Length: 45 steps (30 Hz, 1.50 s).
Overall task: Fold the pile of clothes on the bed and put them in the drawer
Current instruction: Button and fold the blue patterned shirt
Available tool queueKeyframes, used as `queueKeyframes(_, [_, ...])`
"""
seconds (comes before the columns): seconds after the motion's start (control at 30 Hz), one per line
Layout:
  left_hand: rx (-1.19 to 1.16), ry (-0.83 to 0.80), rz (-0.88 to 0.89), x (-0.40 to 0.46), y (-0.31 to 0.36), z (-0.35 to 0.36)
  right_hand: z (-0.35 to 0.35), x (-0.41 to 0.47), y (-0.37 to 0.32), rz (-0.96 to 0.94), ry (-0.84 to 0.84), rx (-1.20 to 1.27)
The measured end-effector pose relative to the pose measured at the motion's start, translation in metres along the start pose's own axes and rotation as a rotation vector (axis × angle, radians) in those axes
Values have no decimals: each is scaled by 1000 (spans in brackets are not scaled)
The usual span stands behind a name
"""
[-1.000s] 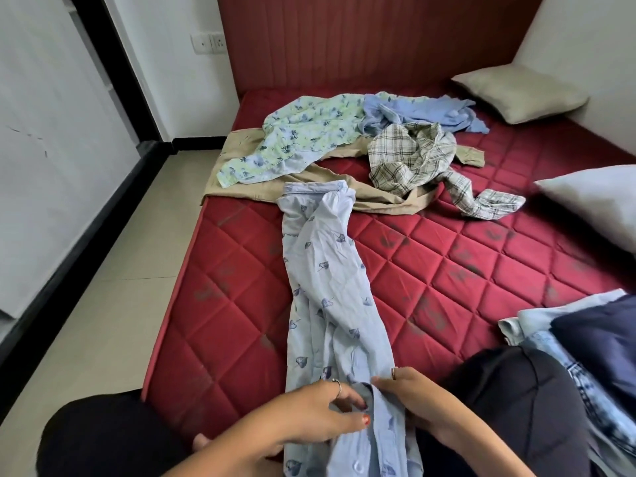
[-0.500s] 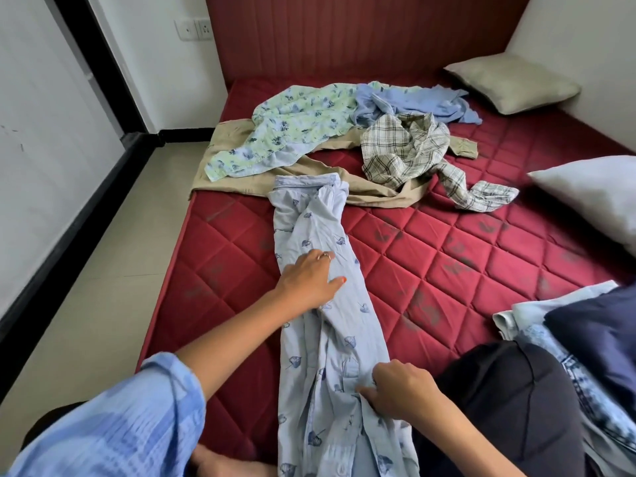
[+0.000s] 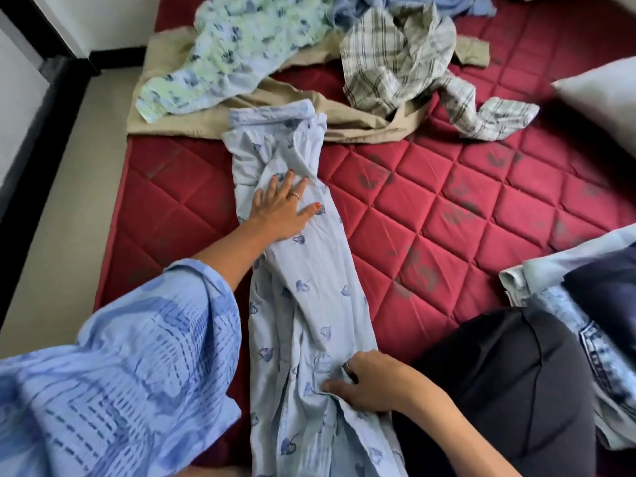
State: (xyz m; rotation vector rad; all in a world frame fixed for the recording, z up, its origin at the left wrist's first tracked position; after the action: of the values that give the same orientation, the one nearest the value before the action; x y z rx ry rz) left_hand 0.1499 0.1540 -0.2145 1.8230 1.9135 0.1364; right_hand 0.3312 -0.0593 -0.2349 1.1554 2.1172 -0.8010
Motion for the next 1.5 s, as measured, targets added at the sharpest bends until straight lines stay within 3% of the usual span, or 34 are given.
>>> queueKeyframes(0.27, [38, 142, 60, 14, -17, 32, -6, 7, 0, 6, -19, -9])
queueKeyframes(0.63, [43, -68, -31, 17, -20, 37, -3, 8, -4, -31, 46, -61])
queueKeyframes(0.87, [-33, -20, -6, -37, -8, 48, -1, 6, 2, 21, 121, -10])
queueKeyframes(1.0, [-109, -13, 50, -93, -9, 59, -5, -6, 2, 96, 235, -98])
queueKeyframes(1.13, [-147, -44, 67, -150, -25, 74, -17, -23, 0, 153, 475, -127])
queueKeyframes(1.23, [-116, -76, 85, -173, -39, 77, -32, -49, -21, -16, 680, -66])
queueKeyframes(1.3, [-88, -108, 78, -178, -47, 75, -33, -67, -46, -224, 595, -92])
queueKeyframes(1.37, [-52, -134, 72, -178, -48, 71, -11, -80, -70, -371, 314, -155])
queueKeyframes(1.43, [-46, -135, 80, -178, -40, 63, 14, -87, -78, -407, 159, -298])
queueKeyframes(1.5, [-75, -102, 93, -177, -27, 56, 37, -84, -81, -398, 146, -454])
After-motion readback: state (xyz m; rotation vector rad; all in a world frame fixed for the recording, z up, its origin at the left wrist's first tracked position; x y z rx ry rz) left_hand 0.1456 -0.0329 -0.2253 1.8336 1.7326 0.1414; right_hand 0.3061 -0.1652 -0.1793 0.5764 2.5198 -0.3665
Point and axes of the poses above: each hand's wrist, its own x-axis towards the middle knuckle, its own z-axis out of the palm, y = z × x, the point moved 7 cm from there along x, towards the middle knuckle, and after that the axes turned 14 degrees about -x, right-handed, at the moved point
